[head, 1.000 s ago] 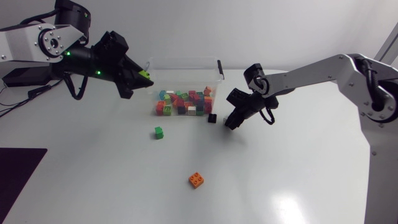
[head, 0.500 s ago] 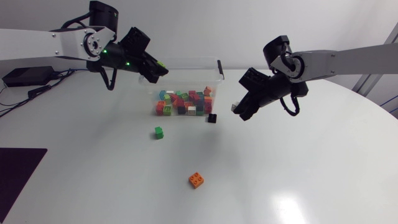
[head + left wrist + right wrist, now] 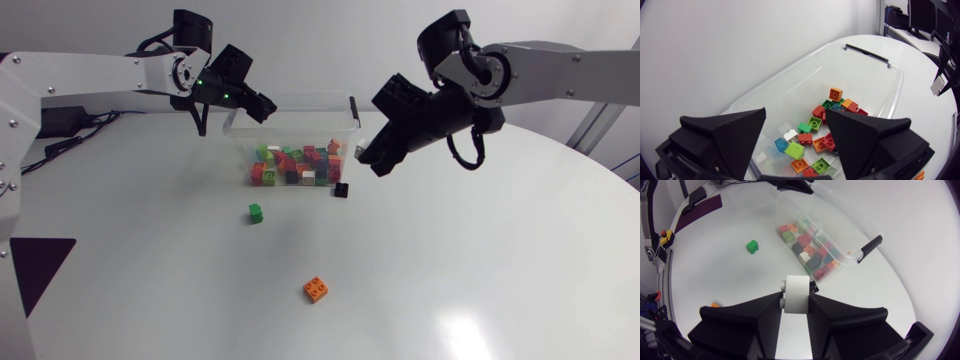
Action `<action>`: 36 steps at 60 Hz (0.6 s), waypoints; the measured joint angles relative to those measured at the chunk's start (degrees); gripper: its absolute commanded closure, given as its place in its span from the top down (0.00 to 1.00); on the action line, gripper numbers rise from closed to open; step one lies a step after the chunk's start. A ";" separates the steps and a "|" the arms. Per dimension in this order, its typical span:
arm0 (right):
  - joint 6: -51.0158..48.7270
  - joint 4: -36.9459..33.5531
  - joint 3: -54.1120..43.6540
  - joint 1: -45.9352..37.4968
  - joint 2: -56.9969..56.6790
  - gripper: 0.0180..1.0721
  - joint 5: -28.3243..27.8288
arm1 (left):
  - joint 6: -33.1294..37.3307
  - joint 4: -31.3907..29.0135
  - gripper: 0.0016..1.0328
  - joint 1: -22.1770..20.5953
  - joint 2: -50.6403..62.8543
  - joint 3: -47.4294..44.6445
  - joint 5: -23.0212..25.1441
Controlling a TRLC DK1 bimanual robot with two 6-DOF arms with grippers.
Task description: Place the duplo bricks in the container
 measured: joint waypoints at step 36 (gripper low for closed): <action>8.98 2.12 24.46 5.18 14.29 0.20 0.48 | 6.36 4.31 0.96 4.70 -30.21 -35.63 2.93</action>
